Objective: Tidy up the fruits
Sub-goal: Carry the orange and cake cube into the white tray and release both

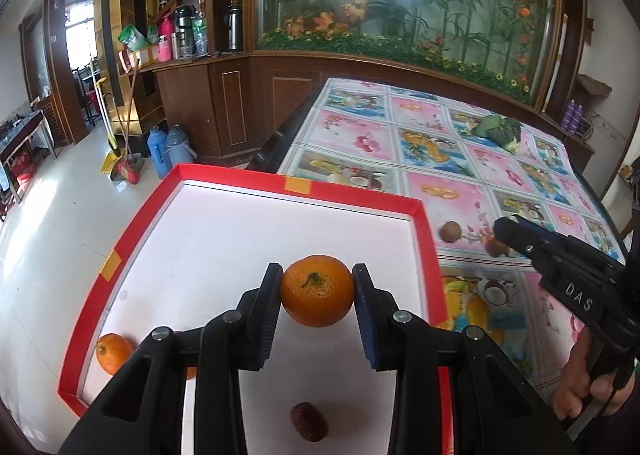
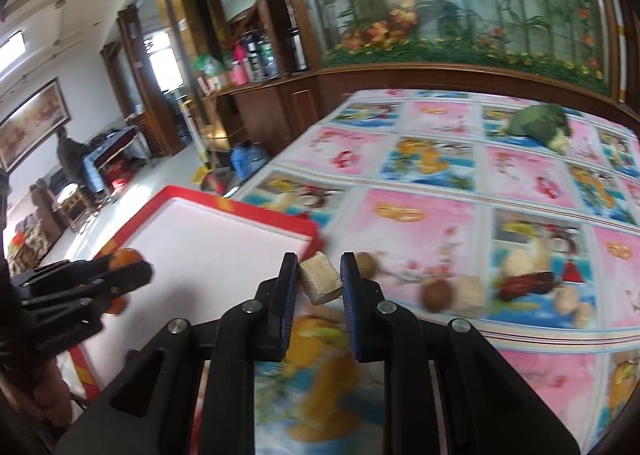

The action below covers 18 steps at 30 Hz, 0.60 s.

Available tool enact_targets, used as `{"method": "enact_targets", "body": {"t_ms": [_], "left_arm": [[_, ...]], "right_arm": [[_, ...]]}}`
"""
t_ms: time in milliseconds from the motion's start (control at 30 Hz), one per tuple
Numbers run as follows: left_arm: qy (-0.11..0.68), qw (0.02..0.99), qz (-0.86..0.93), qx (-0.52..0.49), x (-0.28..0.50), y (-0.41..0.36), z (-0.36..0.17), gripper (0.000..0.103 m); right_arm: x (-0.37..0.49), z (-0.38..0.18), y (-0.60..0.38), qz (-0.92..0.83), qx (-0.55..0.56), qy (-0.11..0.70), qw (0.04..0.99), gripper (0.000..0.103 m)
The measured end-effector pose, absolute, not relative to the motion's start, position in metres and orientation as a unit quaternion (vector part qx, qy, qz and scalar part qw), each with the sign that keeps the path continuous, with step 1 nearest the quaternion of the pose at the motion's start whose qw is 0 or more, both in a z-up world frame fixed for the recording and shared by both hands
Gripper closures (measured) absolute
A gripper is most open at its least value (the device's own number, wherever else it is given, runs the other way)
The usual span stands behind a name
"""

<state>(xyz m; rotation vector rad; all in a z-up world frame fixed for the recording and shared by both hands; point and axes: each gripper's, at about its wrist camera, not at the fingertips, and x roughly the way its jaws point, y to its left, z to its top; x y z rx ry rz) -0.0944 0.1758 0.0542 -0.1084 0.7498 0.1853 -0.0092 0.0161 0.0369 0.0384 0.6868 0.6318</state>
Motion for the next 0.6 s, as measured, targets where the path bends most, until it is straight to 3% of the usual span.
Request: {"method": "enact_targets", "body": {"t_ms": [600], "left_arm": [[0.389, 0.905, 0.160, -0.060, -0.085, 0.227, 0.037, 0.068]], "right_arm": [[0.004, 0.004, 0.116, 0.359, -0.041, 0.417, 0.834, 0.079]]}}
